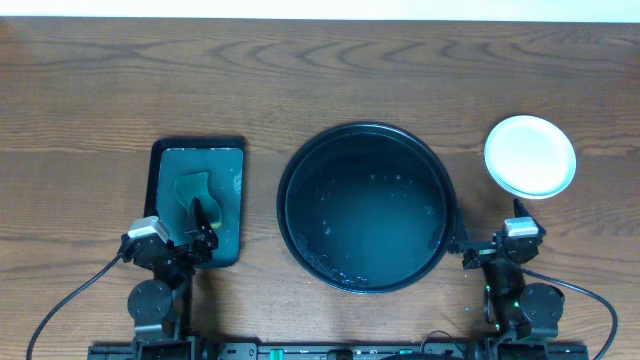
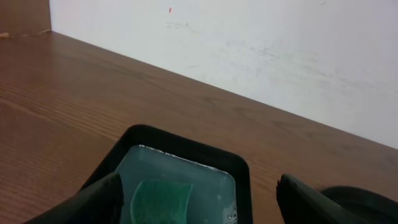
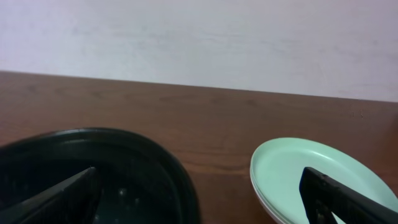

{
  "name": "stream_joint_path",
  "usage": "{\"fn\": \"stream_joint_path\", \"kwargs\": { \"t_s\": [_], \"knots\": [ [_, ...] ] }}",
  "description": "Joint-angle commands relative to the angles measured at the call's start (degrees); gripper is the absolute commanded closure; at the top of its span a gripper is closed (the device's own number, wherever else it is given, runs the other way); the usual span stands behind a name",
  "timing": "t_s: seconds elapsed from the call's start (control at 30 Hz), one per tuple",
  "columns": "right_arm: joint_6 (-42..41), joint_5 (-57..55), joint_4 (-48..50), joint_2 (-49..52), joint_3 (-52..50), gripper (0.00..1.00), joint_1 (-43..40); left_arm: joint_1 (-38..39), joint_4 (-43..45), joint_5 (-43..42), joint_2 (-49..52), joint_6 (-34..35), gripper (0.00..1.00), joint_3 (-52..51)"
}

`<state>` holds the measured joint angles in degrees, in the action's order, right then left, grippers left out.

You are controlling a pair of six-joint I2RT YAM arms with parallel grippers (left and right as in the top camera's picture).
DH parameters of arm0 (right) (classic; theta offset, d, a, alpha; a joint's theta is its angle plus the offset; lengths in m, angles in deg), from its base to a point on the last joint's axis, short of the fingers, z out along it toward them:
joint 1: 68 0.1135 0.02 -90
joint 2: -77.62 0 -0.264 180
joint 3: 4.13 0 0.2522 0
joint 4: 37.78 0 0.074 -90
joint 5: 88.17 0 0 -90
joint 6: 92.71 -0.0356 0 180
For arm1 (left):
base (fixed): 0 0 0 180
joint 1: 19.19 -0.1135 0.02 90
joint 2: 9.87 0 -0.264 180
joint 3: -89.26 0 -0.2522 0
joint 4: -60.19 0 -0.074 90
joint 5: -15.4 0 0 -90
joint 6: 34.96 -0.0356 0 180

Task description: Clean dirty plates on tray and stack at the side

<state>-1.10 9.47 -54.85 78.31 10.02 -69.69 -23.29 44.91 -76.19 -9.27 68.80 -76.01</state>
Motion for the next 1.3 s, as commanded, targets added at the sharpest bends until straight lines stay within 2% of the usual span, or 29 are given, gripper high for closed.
{"fn": "stream_joint_path", "kwargs": {
  "t_s": [0.0, 1.27],
  "knots": [
    [4.44, 0.85, -0.20, -0.39, -0.11, 0.01, 0.68, -0.33, -2.58, 0.92, -0.37, 0.50, 0.20, -0.74],
    [5.31, 0.76, -0.24, -0.37, -0.09, 0.01, 0.61, -0.33, -2.60, 0.92, -0.37, 0.50, 0.21, -0.74]
  ]
}}
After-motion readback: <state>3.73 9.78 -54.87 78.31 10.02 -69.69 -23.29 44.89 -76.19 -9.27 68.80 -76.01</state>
